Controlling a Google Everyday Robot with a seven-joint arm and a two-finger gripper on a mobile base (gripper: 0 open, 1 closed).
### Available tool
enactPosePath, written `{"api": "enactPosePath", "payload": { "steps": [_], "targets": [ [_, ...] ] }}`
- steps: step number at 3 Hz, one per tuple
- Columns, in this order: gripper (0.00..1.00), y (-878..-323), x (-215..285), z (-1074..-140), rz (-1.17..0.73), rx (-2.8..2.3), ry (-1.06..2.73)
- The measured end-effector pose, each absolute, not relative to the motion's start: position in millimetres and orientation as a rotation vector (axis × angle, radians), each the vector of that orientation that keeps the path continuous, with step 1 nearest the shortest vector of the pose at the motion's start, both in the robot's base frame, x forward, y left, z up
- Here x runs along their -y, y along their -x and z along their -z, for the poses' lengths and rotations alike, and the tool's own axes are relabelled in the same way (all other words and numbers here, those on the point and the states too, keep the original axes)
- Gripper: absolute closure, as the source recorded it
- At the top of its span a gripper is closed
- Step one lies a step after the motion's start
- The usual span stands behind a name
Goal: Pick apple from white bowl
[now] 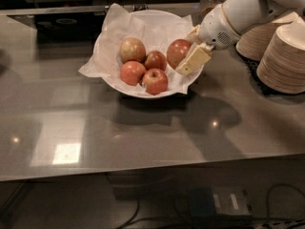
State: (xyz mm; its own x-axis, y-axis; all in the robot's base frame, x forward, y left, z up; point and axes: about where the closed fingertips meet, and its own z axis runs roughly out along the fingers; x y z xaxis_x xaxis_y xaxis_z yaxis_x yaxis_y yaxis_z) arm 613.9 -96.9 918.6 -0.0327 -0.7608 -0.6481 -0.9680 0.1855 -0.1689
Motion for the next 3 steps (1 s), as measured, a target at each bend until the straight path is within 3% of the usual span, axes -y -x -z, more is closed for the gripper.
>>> {"api": "enactPosePath", "payload": {
  "steps": [2,3],
  "targets": [
    [1.00,-601.9,105.3,-967.8,-0.435,-1.692,1.624],
    [1.00,-586.7,75.4,-997.4,-0.387,-1.549,1.752]
  ]
}}
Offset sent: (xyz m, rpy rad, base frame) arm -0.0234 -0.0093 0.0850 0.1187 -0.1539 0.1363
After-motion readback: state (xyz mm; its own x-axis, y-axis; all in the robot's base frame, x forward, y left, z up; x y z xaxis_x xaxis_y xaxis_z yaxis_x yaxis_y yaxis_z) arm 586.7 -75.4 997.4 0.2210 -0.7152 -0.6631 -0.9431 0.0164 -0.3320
